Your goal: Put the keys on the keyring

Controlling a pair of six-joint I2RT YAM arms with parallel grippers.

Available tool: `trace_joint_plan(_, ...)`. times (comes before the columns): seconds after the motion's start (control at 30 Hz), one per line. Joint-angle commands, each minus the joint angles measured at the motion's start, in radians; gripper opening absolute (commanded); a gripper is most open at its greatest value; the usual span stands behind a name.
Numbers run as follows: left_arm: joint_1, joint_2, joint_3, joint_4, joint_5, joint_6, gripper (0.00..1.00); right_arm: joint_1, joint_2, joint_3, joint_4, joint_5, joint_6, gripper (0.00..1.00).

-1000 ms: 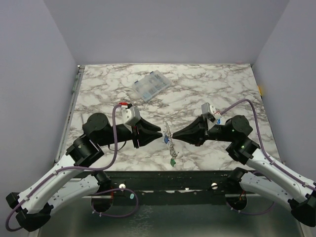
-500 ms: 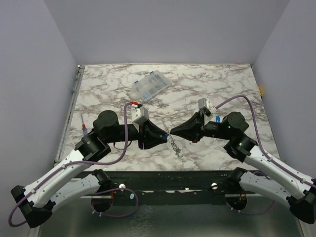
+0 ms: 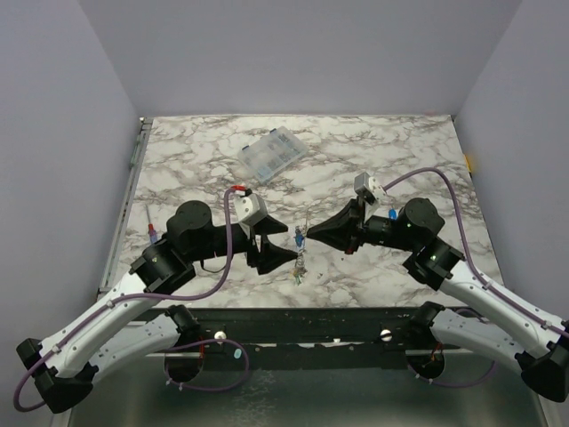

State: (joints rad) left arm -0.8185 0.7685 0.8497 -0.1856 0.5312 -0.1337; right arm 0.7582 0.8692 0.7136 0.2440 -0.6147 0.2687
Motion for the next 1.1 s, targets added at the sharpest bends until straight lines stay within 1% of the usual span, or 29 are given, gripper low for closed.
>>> trace_joint_plan(0.0,-0.004,-0.042,0.047,-0.152,-0.138,0.09,0.7,0.006,-0.008,0.033,-0.027,0.067,-0.009,0.01)
trace_joint_plan(0.1,-0.004,-0.029,0.036,-0.136,-0.079,0.079,0.62,0.005,0.006,0.04,-0.043,0.075,-0.009,0.01)
trace_joint_plan(0.23,-0.003,0.012,-0.007,-0.007,0.005,0.009,0.59,0.005,0.03,0.044,-0.035,0.051,-0.004,0.01)
trace_joint_plan(0.3,-0.004,0.019,-0.025,0.06,0.015,-0.015,0.56,0.005,0.034,0.039,-0.019,0.038,0.006,0.01)
trace_joint_plan(0.4,-0.004,0.024,-0.044,0.116,0.013,-0.03,0.51,0.005,0.032,0.036,-0.002,0.02,0.018,0.01)
trace_joint_plan(0.47,-0.003,0.026,-0.061,0.144,0.021,-0.045,0.5,0.005,0.033,0.035,0.005,0.013,0.024,0.01)
trace_joint_plan(0.57,-0.003,0.03,-0.081,0.181,0.025,-0.067,0.49,0.005,0.035,0.034,0.022,-0.004,0.036,0.01)
trace_joint_plan(0.73,-0.004,0.027,-0.129,0.312,0.036,-0.13,0.48,0.005,0.042,0.024,0.064,-0.028,0.061,0.01)
trace_joint_plan(0.83,-0.004,0.025,-0.147,0.345,0.0,-0.145,0.48,0.005,0.042,0.021,0.077,-0.037,0.069,0.01)
trace_joint_plan(0.97,-0.003,0.013,-0.169,0.383,-0.05,-0.162,0.51,0.005,0.034,0.018,0.087,-0.037,0.076,0.01)
trace_joint_plan(1.07,-0.003,0.001,-0.193,0.442,-0.065,-0.191,0.51,0.005,0.027,0.012,0.106,-0.034,0.094,0.01)
